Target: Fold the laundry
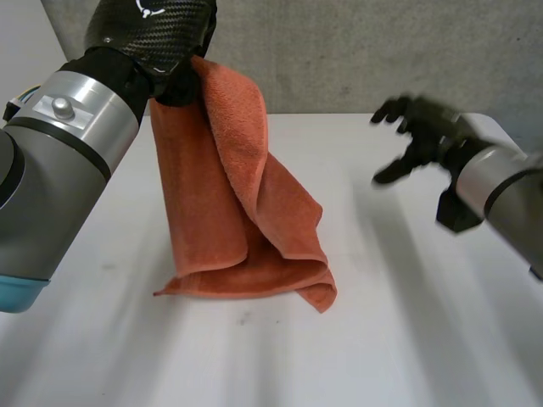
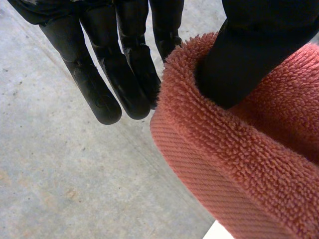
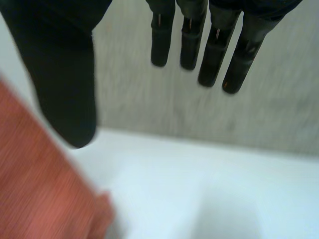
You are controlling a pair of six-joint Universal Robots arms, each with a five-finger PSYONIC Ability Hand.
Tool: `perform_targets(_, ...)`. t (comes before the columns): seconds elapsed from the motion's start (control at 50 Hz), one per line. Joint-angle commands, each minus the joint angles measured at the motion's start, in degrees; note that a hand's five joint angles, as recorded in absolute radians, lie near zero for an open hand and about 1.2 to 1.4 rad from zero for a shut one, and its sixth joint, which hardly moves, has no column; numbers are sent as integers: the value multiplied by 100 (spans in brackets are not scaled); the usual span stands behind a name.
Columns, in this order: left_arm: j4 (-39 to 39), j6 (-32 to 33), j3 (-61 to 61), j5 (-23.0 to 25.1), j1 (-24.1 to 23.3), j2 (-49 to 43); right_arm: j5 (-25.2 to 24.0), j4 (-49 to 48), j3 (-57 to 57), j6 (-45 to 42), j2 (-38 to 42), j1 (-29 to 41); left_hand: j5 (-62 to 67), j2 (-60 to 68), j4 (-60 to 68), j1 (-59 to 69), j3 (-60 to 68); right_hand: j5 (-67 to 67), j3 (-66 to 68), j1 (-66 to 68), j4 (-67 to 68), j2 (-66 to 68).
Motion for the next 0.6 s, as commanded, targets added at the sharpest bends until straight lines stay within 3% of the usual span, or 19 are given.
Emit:
perform_targets(0.02,40,9,84,4,15,-12,-16,37,561,170,606,391,1578,1138,1150,1628,1179,-752,-697,-221,-704,-575)
perform_targets(0.26,31,-53,-3,-4,130,-83,89,-552,808,328,1485,1068,1578,1138,1150,1628,1179,-971,-916,-439,-923,-794)
perform_targets(0.42,31,-167,-83,-4,147,-83,458,-939,597,855,2082,1331,1578,1138,1150,1628,1179,-736,-681,-204,-688,-559)
perform_targets(0.6,31,-176,-100,-4,156,-83,932,-1430,211,970,2469,1525,1578,1138,1150,1628,1179,1143,1198,1675,1191,1320)
